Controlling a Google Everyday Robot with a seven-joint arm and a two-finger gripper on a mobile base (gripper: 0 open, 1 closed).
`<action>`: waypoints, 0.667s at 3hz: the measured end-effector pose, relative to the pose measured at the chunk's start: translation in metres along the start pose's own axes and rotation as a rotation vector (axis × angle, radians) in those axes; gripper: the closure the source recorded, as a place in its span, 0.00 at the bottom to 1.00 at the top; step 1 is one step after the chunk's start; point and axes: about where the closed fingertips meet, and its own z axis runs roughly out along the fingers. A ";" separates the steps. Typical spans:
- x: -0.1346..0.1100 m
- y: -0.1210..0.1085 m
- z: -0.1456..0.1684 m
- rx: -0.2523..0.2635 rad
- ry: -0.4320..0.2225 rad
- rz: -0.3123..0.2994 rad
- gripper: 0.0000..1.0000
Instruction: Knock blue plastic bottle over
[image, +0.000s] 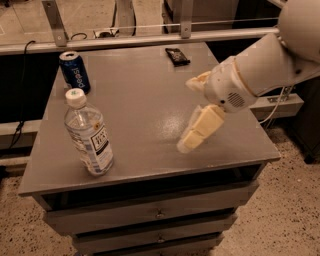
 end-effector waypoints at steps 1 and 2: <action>-0.048 0.009 0.041 -0.064 -0.205 -0.009 0.00; -0.083 0.033 0.071 -0.151 -0.368 0.007 0.00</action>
Offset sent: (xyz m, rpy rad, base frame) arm -0.0229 0.1639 -0.0015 0.5851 0.0917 0.1953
